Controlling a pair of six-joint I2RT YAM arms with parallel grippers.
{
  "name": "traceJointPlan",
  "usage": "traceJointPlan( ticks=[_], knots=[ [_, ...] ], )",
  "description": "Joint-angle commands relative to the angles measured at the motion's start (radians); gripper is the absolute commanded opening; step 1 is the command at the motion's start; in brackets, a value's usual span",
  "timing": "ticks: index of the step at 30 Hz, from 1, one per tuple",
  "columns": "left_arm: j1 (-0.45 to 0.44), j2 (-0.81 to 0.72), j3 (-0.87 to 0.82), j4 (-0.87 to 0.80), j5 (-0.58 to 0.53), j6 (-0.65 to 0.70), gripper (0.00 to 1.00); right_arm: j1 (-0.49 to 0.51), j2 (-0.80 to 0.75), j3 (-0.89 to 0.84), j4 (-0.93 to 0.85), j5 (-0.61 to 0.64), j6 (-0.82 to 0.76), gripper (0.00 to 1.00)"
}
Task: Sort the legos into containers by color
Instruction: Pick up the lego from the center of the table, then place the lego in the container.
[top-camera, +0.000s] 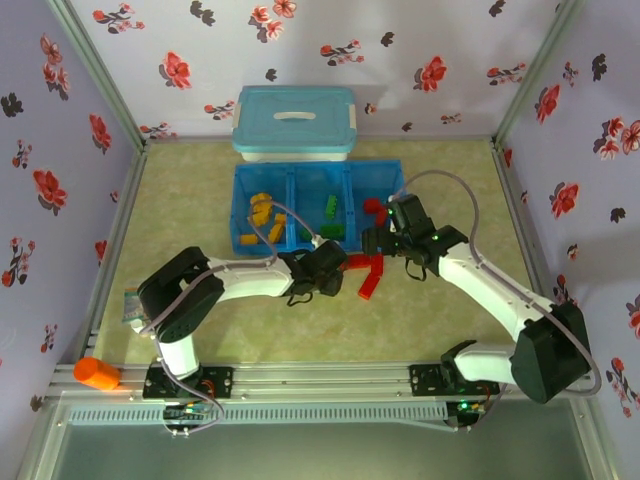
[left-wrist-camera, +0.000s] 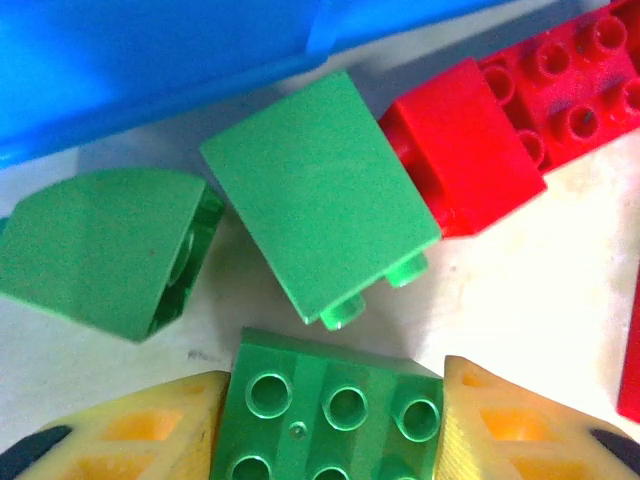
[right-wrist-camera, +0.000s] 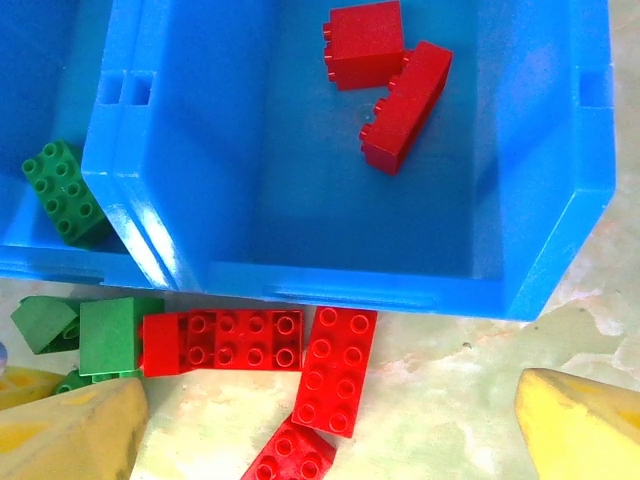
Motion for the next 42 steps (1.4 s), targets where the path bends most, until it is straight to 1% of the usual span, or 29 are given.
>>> traceJointPlan(
  ticks=[1,6,10,12,17,22,23,25,26,27,30,34,39,42],
  knots=[
    [-0.007,-0.084,-0.001,-0.052,-0.053,0.016,0.39,-0.002,-0.035,-0.017,0.008,0.025,0.019,0.95],
    [-0.006,-0.186,0.014,-0.062,-0.101,0.056,0.40,-0.002,-0.070,-0.046,0.025,0.003,0.029,0.96],
    [0.023,-0.216,0.052,-0.055,-0.119,0.103,0.40,-0.002,-0.110,-0.096,0.079,-0.043,0.057,0.97],
    [0.055,-0.210,0.083,-0.057,-0.109,0.111,0.40,-0.002,-0.114,-0.111,0.088,-0.070,0.066,0.97],
    [0.151,-0.149,0.191,-0.065,-0.044,0.134,0.40,-0.001,-0.126,-0.143,0.092,-0.114,0.081,0.97],
    [0.230,-0.060,0.331,-0.117,-0.005,0.164,0.40,0.001,-0.172,-0.172,0.092,-0.119,0.087,0.97],
    [0.241,-0.043,0.360,-0.137,-0.002,0.165,0.44,0.001,-0.180,-0.173,0.089,-0.119,0.085,0.97],
    [0.255,-0.016,0.426,-0.194,-0.020,0.164,0.76,0.002,-0.193,-0.175,0.081,-0.122,0.081,0.97],
    [0.253,-0.009,0.450,-0.220,-0.034,0.170,0.80,0.001,-0.199,-0.178,0.080,-0.129,0.074,0.97],
    [0.251,-0.012,0.459,-0.228,-0.040,0.174,0.81,0.002,-0.203,-0.179,0.081,-0.137,0.069,0.97],
    [0.231,-0.044,0.415,-0.198,-0.048,0.179,0.82,0.002,-0.210,-0.188,0.087,-0.147,0.066,0.97],
    [0.203,-0.086,0.312,-0.164,-0.058,0.143,0.81,0.004,-0.209,-0.206,0.110,-0.156,0.070,0.97],
    [0.158,-0.128,0.152,-0.100,-0.059,0.094,0.73,0.004,-0.189,-0.212,0.132,-0.162,0.073,0.97],
    [0.139,-0.131,0.088,-0.083,-0.054,0.068,0.65,0.005,-0.170,-0.209,0.146,-0.165,0.077,0.97]
  ],
)
